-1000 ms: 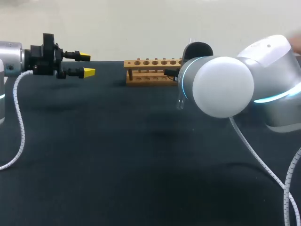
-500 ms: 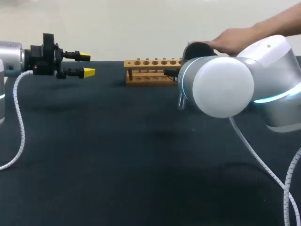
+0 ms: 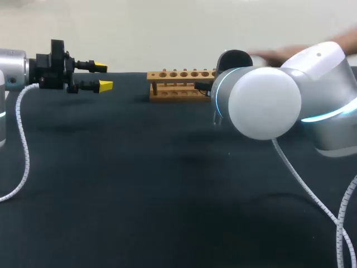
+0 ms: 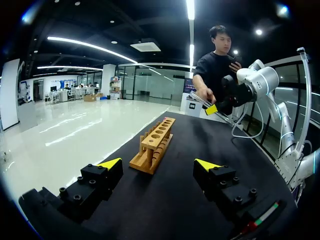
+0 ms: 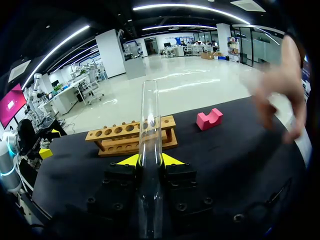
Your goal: Grasp the test tube, adjust it, and insert it.
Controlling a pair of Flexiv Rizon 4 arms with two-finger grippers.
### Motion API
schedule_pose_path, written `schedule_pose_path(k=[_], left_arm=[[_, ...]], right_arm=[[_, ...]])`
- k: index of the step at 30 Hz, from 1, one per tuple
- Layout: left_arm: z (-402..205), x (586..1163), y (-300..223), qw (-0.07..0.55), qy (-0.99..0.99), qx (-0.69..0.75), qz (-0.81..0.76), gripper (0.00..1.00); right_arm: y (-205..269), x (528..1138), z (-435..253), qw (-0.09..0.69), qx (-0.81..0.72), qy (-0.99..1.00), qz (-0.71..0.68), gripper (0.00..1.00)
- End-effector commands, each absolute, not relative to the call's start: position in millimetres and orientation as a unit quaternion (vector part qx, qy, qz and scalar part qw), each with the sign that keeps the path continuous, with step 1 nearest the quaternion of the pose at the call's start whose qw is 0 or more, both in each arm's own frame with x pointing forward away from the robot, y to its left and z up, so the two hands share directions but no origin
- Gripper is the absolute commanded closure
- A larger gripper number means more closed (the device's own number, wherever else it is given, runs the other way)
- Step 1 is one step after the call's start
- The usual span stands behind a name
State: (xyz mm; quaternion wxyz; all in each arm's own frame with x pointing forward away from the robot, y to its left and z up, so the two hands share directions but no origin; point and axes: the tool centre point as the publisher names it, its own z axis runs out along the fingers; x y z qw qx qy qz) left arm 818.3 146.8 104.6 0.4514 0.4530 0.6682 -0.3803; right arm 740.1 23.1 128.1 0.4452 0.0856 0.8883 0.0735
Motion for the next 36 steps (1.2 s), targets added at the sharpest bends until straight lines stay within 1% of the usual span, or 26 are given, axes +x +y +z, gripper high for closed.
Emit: schedule_pose_path(k=[1,11,24,36], left_arm=[[104,816,147,0.454,0.668,0.452,-0.379,0.00],[104,816,147,0.454,0.668,0.452,-0.379,0.00],[104,816,147,0.454,0.668,0.452,-0.379,0.00],[104,816,147,0.454,0.668,0.452,-0.379,0.00]], right_arm=[[23,740,127,0.447,0.086,0.887,0.075,1.00],[23,740,127,0.447,0.086,0.887,0.075,1.00],[35,769,108,0.419,0.045,0.905,0.060,1.00],[49,794,86,0.420,0.009,0.907,0.022,1.00]])
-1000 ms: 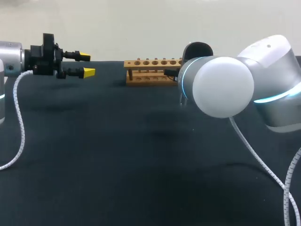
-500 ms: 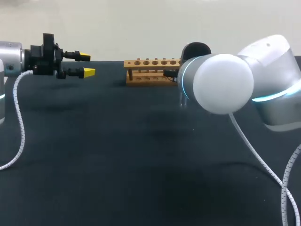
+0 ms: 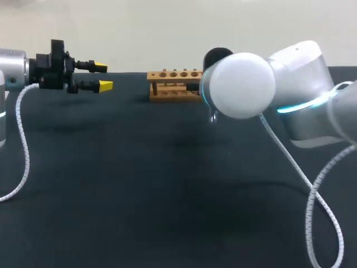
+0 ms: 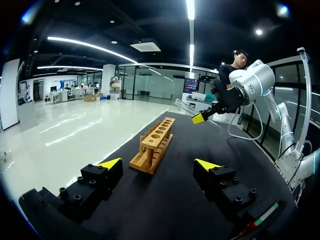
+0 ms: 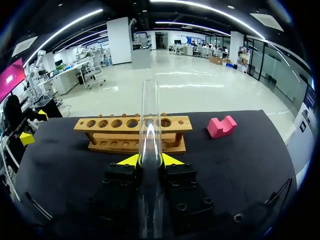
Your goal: Grasp the test tube, adjust it, and insert it.
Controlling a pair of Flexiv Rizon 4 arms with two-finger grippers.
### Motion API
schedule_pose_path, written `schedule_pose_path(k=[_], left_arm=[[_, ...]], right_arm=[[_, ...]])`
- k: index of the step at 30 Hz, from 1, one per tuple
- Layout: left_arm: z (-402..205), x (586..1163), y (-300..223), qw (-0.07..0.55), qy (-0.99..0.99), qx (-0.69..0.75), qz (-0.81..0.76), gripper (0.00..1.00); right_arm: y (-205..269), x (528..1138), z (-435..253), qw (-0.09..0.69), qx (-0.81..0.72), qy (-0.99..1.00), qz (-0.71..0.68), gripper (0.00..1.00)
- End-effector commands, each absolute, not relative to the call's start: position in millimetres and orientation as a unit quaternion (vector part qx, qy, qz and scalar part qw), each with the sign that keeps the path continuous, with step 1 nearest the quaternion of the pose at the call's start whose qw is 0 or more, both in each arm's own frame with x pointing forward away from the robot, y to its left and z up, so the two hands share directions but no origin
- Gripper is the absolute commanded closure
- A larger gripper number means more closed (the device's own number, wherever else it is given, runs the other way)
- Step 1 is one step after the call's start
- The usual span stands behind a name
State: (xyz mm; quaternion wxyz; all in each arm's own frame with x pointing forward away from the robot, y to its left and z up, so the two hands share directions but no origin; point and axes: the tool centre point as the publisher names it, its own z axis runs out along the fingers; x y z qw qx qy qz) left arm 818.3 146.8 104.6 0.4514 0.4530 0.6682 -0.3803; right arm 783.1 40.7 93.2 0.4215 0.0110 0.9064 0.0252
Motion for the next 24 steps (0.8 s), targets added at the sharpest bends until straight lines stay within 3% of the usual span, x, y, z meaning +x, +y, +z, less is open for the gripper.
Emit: schedule_pose_path(k=[1,24], left_arm=[[104,816,147,0.454,0.668,0.452,-0.379,0.00],[104,816,147,0.454,0.668,0.452,-0.379,0.00]], right_arm=[[49,796,84,0.419,0.002,0.908,0.018,1.00],[58,829,57,0.392,-0.024,0.920,0.011,1.00]])
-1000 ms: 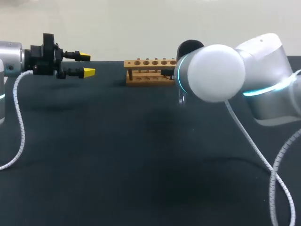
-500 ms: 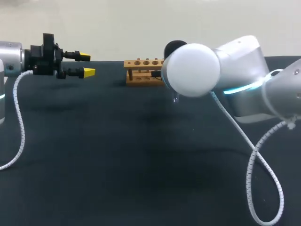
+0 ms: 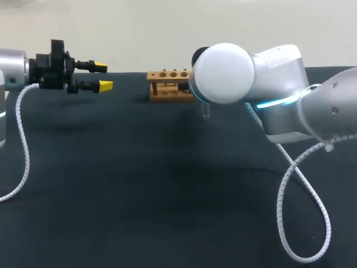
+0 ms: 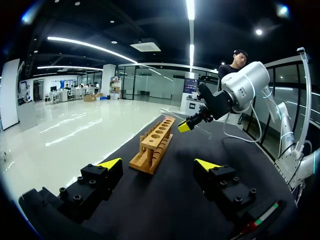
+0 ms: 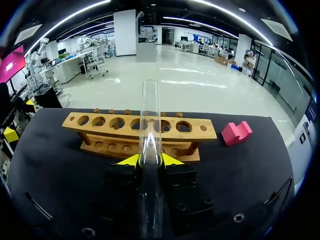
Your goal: Grasp the test tube, adjust it, and insert it.
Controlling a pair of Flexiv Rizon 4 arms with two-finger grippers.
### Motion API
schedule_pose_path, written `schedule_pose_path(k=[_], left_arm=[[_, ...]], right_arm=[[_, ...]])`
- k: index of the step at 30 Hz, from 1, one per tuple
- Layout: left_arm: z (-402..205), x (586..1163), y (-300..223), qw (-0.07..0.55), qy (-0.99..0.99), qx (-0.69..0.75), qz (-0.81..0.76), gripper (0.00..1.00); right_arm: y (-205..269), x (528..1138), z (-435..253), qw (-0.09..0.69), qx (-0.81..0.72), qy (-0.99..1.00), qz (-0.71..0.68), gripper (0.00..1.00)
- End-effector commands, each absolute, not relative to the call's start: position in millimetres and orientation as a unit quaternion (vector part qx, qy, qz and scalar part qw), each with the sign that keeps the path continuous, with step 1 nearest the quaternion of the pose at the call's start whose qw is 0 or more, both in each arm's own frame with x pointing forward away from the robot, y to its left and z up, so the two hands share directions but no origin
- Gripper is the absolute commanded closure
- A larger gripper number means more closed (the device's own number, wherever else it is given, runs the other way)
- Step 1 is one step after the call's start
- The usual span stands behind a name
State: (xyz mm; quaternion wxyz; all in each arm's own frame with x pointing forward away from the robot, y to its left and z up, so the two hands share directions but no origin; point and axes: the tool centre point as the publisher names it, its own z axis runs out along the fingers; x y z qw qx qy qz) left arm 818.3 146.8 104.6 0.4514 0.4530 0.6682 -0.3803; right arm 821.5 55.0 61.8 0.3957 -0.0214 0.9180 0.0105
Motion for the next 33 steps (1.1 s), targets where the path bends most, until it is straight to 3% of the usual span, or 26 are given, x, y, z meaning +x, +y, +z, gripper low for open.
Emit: schedule_pose_path(k=[1,23,33], left_arm=[[104,816,147,0.454,0.668,0.452,-0.379,0.00],[104,816,147,0.454,0.668,0.452,-0.379,0.00],[104,816,147,0.454,0.668,0.452,-0.379,0.00]], right_arm=[[58,830,56,0.391,-0.025,0.920,0.011,1.00],[57,842,42,0.364,-0.004,0.931,0.019,1.00],[58,842,33,0.317,-0.004,0.948,0.037,1.00]])
